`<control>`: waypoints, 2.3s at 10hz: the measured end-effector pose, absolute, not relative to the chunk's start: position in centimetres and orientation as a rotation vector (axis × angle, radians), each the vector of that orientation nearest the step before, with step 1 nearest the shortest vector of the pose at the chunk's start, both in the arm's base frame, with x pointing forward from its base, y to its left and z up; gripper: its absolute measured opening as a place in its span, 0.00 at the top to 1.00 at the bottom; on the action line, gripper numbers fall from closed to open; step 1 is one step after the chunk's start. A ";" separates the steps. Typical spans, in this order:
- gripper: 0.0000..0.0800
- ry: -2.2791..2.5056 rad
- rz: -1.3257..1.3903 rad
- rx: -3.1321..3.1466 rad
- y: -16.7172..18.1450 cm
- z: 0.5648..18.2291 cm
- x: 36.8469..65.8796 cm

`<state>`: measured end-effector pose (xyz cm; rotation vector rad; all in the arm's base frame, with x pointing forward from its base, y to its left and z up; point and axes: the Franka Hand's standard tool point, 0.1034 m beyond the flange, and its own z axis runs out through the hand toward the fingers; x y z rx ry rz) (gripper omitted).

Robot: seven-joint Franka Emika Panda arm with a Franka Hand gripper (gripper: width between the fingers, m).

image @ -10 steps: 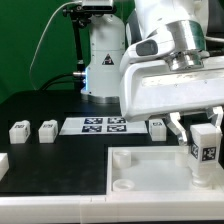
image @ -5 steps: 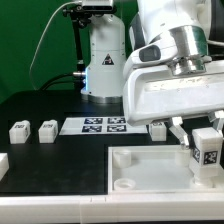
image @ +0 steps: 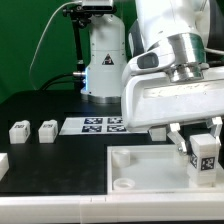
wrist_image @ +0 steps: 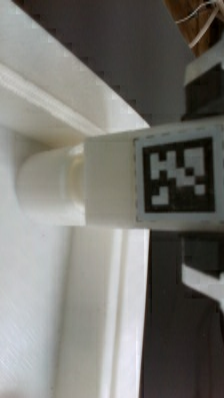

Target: Assemble one leg

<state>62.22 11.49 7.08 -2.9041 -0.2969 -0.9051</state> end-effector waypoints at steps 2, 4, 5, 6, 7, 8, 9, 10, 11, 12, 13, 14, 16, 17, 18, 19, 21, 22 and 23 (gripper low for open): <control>0.39 -0.298 -0.898 -2.906 11.5 7.0 62.2; 0.20 -0.298 -0.897 -2.906 11.5 6.9 62.1; 0.19 -0.298 -0.897 -2.906 11.5 6.9 62.1; 0.19 -0.298 -0.896 -2.906 11.5 6.9 62.1; 0.19 -0.298 -0.896 -2.906 11.5 6.9 62.1; 0.19 -0.298 -0.896 -2.907 11.5 6.9 62.1; 0.19 -0.298 -0.862 -2.915 11.5 7.4 62.2; 0.19 -0.304 -0.818 -2.926 11.4 8.6 62.6; 0.19 -0.316 -0.709 -2.944 11.6 9.7 62.8; 0.19 -0.318 -0.717 -2.940 11.7 10.5 63.5; 0.19 -0.326 -0.567 -2.961 12.1 9.8 63.1; 0.19 -0.333 -0.431 -2.973 12.1 9.8 63.4; 0.19 -0.337 -0.169 -2.978 12.3 9.4 64.0; 0.19 -0.348 0.054 -2.967 12.4 8.6 63.3; 0.19 -0.347 0.088 -2.960 12.2 8.3 64.1; 0.19 -0.331 0.063 -2.964 11.4 7.6 64.4; 0.19 -0.293 0.072 -2.970 11.2 6.9 63.7; 0.31 -0.269 0.073 -2.973 11.2 6.9 63.7; 0.48 -0.273 0.073 -2.973 11.2 6.9 63.7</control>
Offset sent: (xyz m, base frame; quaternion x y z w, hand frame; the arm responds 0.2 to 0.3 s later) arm 0.0000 0.0000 0.0000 0.0000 0.0000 0.0000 1.0000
